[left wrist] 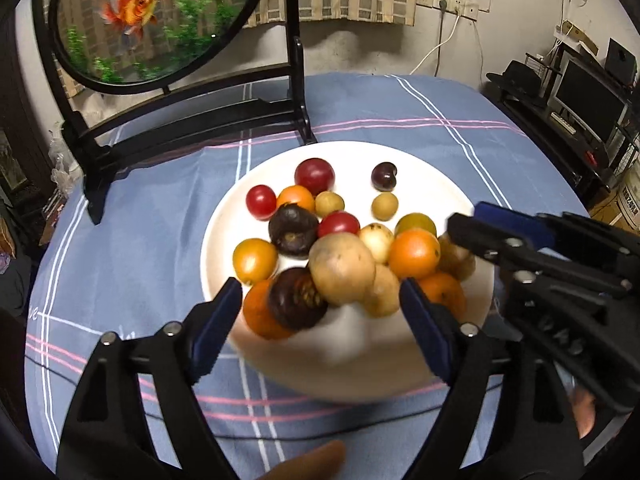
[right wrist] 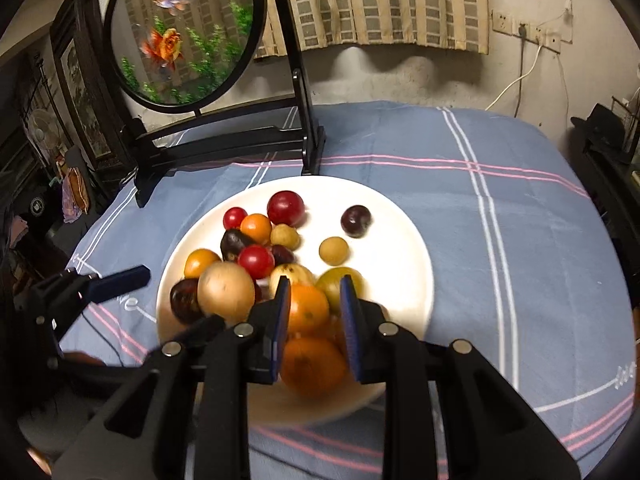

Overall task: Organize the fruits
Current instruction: 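Carry both fruits onto the white plate and open both grippers, then withdraw both grippers away from the full plate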

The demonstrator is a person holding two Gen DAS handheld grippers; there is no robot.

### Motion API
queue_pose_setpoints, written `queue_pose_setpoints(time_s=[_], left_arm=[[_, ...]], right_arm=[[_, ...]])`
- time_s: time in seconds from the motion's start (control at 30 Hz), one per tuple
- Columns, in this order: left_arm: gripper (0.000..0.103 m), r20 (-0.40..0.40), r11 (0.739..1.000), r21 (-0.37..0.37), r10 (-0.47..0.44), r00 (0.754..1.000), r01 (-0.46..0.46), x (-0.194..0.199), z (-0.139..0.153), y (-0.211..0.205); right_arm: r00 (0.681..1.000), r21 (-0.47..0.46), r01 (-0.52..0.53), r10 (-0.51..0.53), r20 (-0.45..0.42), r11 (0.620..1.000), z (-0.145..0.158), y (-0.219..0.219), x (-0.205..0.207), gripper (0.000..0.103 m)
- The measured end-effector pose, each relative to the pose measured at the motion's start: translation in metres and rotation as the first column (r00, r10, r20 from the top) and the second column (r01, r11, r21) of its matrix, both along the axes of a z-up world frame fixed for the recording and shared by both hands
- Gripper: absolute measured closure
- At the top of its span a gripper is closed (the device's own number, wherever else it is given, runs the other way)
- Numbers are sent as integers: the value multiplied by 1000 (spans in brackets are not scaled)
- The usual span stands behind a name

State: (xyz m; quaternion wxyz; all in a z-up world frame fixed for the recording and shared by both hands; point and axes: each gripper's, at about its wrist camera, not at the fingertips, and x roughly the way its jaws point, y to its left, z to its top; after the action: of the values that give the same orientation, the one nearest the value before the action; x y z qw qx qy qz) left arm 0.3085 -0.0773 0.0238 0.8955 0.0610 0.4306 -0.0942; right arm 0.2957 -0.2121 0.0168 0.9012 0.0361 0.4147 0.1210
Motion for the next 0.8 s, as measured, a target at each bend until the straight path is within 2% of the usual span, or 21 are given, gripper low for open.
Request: queue_pose_setpoints(time_s=[0.2, 0.4, 0.57, 0.63, 0.8], left_arm=[[17, 11, 1000, 5, 15, 1000, -15, -38, 3, 12], [15, 20, 1000, -5, 8, 1000, -8, -88, 2, 21], [10, 26, 999, -24, 22, 999, -21, -127, 2, 31], [9, 51, 999, -22, 27, 998, -26, -141, 4, 33], [8, 68, 999, -40, 33, 997, -30, -162, 11, 41]], right_arm=[[998, -140, 46, -41, 39, 989, 5, -2, -56, 77], [998, -242, 31, -16, 62, 970, -2, 10, -116, 77], [996, -257, 53, -32, 84, 965, -8, 13, -154, 77], [995, -263, 63, -41, 88, 963, -10, 14, -167, 77], [995, -230, 73, -54, 88, 970, -7, 13, -186, 77]])
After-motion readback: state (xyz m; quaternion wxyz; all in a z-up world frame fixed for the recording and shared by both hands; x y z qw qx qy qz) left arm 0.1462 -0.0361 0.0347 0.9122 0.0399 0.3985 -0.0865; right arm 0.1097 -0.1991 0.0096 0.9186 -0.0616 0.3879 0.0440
